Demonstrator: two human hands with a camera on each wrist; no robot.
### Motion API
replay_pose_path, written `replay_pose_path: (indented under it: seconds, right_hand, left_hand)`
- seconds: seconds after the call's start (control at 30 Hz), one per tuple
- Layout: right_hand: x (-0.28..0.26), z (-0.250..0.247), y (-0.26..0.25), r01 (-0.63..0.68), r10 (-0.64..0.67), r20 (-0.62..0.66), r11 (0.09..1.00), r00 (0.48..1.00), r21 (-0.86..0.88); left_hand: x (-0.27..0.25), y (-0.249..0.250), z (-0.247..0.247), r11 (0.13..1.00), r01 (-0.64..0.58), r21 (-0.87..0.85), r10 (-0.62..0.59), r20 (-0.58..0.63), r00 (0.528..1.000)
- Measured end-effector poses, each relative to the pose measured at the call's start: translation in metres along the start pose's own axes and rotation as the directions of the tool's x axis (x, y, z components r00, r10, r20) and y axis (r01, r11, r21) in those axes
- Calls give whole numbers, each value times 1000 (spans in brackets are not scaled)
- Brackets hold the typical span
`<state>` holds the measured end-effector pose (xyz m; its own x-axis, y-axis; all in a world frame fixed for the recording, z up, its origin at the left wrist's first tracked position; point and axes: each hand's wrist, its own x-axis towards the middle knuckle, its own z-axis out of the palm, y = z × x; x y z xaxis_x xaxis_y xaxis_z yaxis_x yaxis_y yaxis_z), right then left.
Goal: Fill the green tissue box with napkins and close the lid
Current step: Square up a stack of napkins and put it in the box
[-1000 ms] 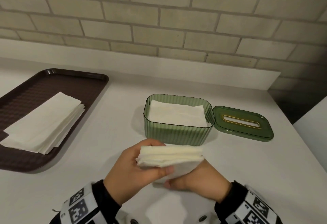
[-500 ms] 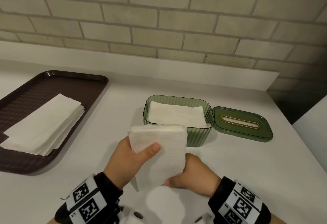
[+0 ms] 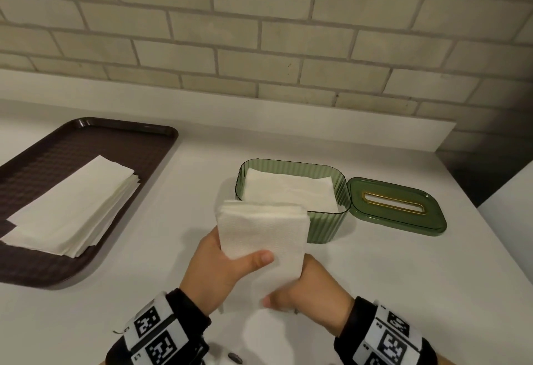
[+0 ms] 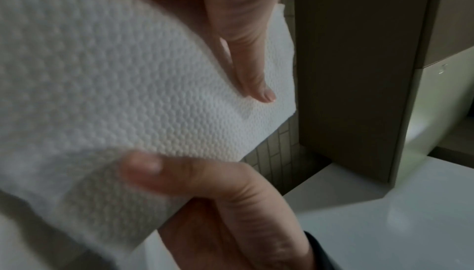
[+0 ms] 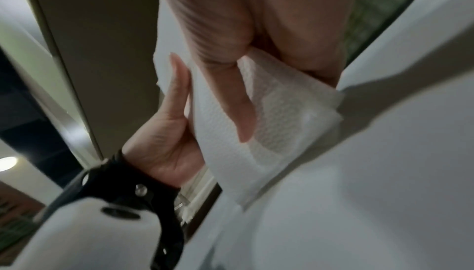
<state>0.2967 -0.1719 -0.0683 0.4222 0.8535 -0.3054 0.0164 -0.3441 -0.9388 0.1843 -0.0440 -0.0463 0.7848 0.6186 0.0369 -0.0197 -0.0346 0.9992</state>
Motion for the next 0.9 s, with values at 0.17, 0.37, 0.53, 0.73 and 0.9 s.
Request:
replay_pose_path:
  seconds: [0.17, 0.37, 0.53, 0.73, 0.9]
  right_hand:
    - [-2, -3, -12, 141, -132, -99, 986, 986, 87]
    - [-5, -4, -6, 172, -167, -100, 984, 981, 46]
    - [-4, -4, -4, 85, -93, -121, 994, 988, -67]
    - [-8, -5, -3, 45, -50, -49, 995, 998, -92]
    - [-13, -12, -8, -2, -1, 42, 997, 999, 82]
  left_hand:
    - [2, -4, -7, 999, -1, 45, -5, 148, 989]
    - [-7, -10, -2, 997, 54, 50, -60, 122, 991]
    - [-2, 18, 1, 997, 56, -53, -47, 150, 988]
    - [6, 43, 0, 971, 38, -236, -21, 72, 997]
    - [10, 45, -10, 953, 47, -300, -46, 11, 999]
